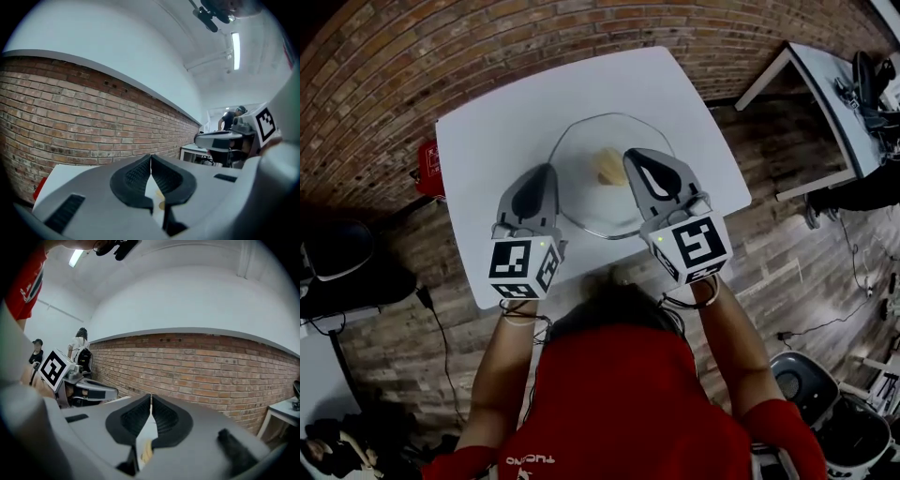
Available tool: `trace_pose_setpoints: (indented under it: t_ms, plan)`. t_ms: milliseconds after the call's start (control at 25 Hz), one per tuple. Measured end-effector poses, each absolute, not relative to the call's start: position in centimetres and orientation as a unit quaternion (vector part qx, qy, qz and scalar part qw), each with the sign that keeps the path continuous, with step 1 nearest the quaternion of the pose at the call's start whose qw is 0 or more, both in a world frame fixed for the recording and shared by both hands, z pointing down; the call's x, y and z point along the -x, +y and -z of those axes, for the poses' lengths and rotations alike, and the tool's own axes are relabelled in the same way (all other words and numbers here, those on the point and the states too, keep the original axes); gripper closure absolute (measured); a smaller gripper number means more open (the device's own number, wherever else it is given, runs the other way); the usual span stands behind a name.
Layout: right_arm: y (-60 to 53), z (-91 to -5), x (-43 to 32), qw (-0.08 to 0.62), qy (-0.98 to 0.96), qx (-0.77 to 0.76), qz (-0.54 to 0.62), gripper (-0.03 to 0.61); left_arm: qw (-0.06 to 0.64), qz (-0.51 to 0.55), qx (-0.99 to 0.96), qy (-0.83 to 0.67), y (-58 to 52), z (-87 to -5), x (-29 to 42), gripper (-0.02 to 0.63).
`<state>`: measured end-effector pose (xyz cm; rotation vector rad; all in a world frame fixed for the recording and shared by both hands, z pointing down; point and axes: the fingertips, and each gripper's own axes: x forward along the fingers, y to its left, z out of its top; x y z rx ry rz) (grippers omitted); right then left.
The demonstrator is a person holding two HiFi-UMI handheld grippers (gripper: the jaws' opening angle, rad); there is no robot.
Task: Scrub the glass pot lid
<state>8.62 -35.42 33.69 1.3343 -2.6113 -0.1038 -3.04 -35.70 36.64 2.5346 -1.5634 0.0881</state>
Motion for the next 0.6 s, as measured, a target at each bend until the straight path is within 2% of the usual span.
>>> trace_pose_setpoints:
  t_ms: [520, 560, 600]
  plan:
    - [-39.9, -41.9, -7.7, 0.191, -0.894, -0.400, -0.059, 0.543, 0.173, -0.082, -0.794, -0.577, -38.3, -43.0, 4.2, 0.592]
    - [-40.1, -42.7, -7.7, 0.201, -0.892, -0.398, -0.069, 0.525, 0.181, -0.086, -0.791, -0.578, -38.5, -43.5, 4.3, 0.587]
    - [-40.3, -43.6, -7.7, 0.211, -0.890, -0.395, -0.080, 0.474, 0.190, -0.088, -0.790, -0.577, -38.6, -43.9, 4.4, 0.550]
